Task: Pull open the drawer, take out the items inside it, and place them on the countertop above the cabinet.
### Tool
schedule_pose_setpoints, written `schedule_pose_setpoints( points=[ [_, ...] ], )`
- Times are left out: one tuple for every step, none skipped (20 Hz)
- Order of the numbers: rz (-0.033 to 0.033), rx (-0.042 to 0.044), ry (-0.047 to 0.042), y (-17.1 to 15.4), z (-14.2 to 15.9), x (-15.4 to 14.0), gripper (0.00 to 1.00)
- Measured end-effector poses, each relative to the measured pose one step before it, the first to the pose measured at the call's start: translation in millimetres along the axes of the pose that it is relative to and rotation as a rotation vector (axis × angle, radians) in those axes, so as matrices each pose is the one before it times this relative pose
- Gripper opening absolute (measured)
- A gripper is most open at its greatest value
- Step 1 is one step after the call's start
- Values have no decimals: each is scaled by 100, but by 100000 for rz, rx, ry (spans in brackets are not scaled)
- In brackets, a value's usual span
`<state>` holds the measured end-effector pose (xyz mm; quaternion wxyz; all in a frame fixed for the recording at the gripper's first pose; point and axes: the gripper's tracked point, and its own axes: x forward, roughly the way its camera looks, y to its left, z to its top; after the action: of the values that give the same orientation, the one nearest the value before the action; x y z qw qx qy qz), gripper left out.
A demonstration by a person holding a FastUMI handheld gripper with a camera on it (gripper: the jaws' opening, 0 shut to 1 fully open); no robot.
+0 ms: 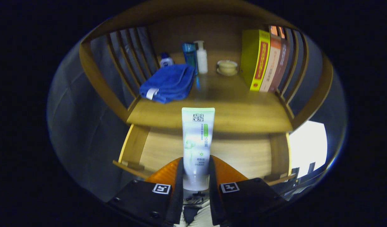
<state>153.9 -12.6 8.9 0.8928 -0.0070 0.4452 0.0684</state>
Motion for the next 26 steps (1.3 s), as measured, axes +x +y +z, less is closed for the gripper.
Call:
schedule_pose_setpoints(
  points=[
    [-2564,-590,-2690,-399,1819,823,44],
    [-1665,624,-1965,-7,1438,1033,44],
    [-839,1221,-765,-13,1120,1510,44],
    [-191,2265,175,57,646,1327,43],
    [601,2635,675,182,495,1268,44],
    [685,1911,862,281,269,1338,44],
    [-471,823,748,-55,241,1197,44],
    [-828,-13,58,-151,386,868,44],
    [-1200,109,33,-181,396,820,44],
    [-1314,73,374,-107,36,521,44],
    [-1208,-181,1242,-222,-46,632,44],
    [-1310,-280,1057,-153,-131,604,45],
    [-778,-73,508,-211,36,335,45],
    [-542,121,366,-115,6,399,46],
    [-445,-227,737,-101,-90,328,46],
    [-523,-21,21,-31,-128,467,46],
    [-282,-619,-199,-46,39,392,46],
    [-511,-643,239,-90,-93,20,48],
    [-170,-426,-1288,35,197,124,50],
    [22,-195,-222,-79,78,137,51],
    [340,87,-128,2,3,80,52],
    [49,44,122,15,-48,-6,53],
    [-273,214,-53,-129,3,-56,55],
    [-1190,-98,116,-313,-16,-32,60],
    [-960,-193,-289,-251,-21,-125,65],
    [-345,-325,447,-109,-141,-69,70]
  ],
)
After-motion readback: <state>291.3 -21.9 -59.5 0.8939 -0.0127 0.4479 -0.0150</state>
